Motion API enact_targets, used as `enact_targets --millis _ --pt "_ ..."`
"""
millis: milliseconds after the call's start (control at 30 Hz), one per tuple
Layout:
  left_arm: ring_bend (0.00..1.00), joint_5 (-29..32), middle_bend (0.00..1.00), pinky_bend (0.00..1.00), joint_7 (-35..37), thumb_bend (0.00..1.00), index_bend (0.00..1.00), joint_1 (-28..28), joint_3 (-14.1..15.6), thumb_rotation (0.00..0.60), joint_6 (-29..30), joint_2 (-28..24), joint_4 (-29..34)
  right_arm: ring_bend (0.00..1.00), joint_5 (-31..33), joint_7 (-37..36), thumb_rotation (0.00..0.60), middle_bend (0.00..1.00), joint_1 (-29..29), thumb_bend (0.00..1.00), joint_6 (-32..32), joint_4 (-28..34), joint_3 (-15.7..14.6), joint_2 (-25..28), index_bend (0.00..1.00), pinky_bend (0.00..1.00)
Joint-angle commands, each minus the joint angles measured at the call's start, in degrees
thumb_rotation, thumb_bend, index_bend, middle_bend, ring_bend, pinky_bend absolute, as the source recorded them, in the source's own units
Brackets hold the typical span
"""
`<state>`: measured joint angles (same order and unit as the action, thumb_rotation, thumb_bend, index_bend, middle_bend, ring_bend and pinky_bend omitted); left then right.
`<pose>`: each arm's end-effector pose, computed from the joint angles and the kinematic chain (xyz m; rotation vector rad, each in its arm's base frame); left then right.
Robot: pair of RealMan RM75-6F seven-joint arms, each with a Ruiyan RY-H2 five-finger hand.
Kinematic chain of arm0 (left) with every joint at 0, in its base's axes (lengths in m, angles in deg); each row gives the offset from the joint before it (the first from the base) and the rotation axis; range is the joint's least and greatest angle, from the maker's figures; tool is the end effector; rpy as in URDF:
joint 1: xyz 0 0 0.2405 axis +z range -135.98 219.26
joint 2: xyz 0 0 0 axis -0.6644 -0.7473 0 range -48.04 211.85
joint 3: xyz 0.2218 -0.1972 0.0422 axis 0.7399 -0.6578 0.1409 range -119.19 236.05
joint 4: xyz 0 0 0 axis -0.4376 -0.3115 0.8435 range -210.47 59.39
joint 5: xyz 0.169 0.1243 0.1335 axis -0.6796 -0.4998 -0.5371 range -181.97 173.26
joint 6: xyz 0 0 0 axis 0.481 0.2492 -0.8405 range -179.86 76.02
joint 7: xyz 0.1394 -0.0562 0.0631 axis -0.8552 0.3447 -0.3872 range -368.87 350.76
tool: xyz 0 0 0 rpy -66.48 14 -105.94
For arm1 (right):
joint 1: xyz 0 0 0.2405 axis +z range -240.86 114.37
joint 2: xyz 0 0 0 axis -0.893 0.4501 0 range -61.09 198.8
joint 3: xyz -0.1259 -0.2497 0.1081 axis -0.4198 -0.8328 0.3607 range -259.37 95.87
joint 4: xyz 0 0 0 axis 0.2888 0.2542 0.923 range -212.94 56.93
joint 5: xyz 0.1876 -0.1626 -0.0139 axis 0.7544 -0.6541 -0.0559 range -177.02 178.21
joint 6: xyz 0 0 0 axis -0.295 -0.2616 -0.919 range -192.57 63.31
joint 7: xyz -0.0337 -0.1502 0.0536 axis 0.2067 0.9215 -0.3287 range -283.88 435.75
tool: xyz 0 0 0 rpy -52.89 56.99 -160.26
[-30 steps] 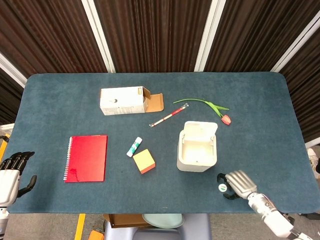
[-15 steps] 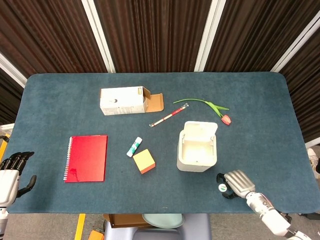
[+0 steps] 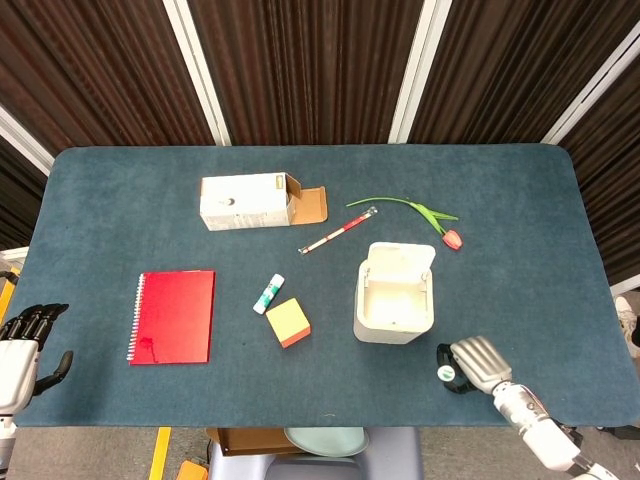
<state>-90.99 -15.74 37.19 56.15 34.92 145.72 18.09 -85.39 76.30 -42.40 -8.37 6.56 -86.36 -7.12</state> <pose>-0.3592 0.2011 0.1445 -1.4113 -0.8115 -0.8453 -0.3496 -0.2484 -0.0130 1.9261 -1.1727 0.6646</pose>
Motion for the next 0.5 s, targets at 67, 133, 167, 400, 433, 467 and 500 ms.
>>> enact_targets --millis 67,133,167,400,433,467,500 --pt "0.15 -0.12 0.19 0.23 -0.14 0.39 0.18 -0.04 0.09 0.6 -0.08 0.0 0.01 0.95 -0.75 -0.51 0.6 0.84 -0.63 0.34 2.57 0.84 0.51 0.75 0.67 0.95" --pt "0.15 -0.11 0.19 0.23 -0.21 0.39 0.18 -0.06 0.11 0.6 -0.15 0.01 0.02 0.95 -1.33 -0.21 0.6 0.84 -0.94 0.34 4.34 2.2 0.88 1.72 0.67 0.95" --pt "0.15 -0.06 0.19 0.23 -0.23 0.39 0.18 -0.07 0.11 0.6 -0.22 -0.01 0.04 0.95 -1.68 0.49 0.6 0.84 -1.17 0.34 5.62 3.7 1.17 2.71 0.67 0.95" --pt "0.15 0.32 0.19 0.23 -0.73 0.39 0.18 -0.06 0.18 0.6 -0.55 -0.2 0.35 0.95 -2.44 10.33 0.6 0.84 -2.94 0.34 14.52 16.94 4.59 9.64 0.67 0.95" --pt "0.15 0.39 0.19 0.23 -0.88 0.39 0.18 -0.06 0.21 0.6 -0.63 -0.26 0.45 0.95 -2.0 12.14 0.6 0.84 -3.17 0.34 15.38 18.85 5.14 10.5 0.66 0.95" --pt "0.15 0.46 0.19 0.23 -1.01 0.39 0.18 -0.06 0.22 0.6 -0.71 -0.3 0.55 0.95 -1.47 13.87 0.6 0.84 -3.39 0.34 16.09 20.81 5.65 11.36 0.66 0.95" --pt "0.15 0.55 0.19 0.23 -1.17 0.39 0.18 -0.07 0.24 0.6 -0.8 -0.34 0.67 0.95 -0.58 16.05 0.6 0.84 -3.62 0.34 16.82 23.43 6.3 12.46 0.66 0.95"
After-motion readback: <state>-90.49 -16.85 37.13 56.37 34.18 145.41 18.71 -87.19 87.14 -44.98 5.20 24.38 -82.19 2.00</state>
